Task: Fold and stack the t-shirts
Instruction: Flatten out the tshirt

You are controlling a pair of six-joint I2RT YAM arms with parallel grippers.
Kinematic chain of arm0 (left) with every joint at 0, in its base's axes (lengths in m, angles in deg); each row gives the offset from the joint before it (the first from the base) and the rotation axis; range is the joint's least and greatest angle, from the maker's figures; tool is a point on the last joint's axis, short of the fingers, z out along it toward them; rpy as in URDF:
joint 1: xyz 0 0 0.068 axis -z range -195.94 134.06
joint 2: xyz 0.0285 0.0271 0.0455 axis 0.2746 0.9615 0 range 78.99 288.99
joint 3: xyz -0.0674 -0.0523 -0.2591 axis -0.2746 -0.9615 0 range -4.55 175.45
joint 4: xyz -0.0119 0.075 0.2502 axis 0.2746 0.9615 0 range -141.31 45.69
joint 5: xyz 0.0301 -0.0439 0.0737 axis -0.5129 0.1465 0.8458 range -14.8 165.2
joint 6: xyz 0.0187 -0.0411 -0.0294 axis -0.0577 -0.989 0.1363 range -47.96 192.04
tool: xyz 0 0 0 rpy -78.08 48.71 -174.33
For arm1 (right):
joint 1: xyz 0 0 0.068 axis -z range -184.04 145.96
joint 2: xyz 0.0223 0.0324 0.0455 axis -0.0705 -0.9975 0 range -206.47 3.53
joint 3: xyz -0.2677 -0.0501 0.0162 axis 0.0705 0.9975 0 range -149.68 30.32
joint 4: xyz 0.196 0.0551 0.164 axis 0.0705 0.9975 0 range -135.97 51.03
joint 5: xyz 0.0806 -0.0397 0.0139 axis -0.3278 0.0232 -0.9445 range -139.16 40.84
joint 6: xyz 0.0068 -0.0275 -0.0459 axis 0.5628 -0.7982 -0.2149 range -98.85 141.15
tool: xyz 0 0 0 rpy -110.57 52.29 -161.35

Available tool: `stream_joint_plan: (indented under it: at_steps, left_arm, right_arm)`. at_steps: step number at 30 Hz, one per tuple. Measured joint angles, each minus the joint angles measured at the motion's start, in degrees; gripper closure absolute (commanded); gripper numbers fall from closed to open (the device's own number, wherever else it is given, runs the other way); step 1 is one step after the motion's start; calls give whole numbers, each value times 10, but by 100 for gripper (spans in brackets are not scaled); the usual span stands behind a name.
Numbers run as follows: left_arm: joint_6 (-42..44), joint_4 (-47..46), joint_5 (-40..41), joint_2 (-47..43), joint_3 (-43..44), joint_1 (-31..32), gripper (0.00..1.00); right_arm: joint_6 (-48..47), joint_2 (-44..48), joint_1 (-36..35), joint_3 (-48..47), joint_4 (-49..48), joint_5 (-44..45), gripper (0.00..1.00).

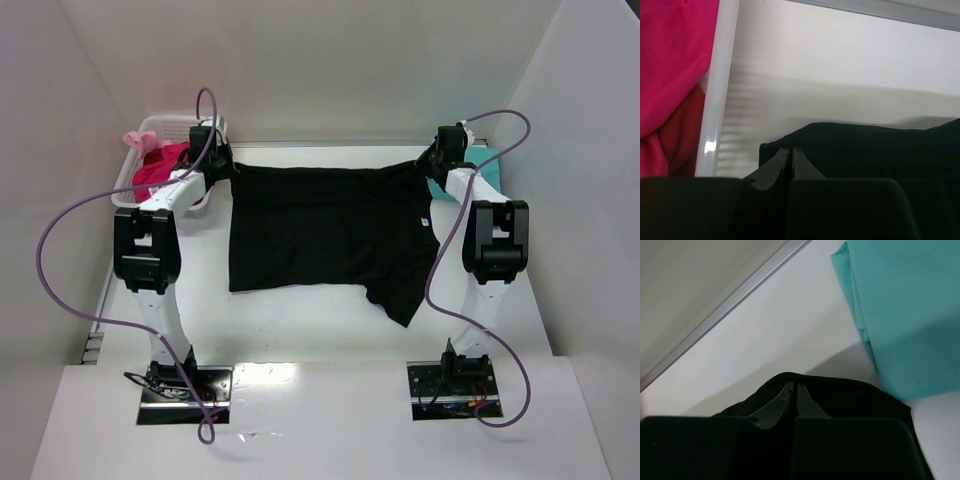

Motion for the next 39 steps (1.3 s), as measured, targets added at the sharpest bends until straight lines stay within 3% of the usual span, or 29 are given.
stream_joint_plan:
  at_steps: [14, 39]
  left_arm:
    - [0, -10, 1, 98, 97, 0, 100]
    - [-3, -31, 1, 183, 177, 0, 100]
  right_arm:
    - [-7, -57, 2, -59, 3, -15, 100]
    - [-30, -154, 16, -151, 5, -47, 98]
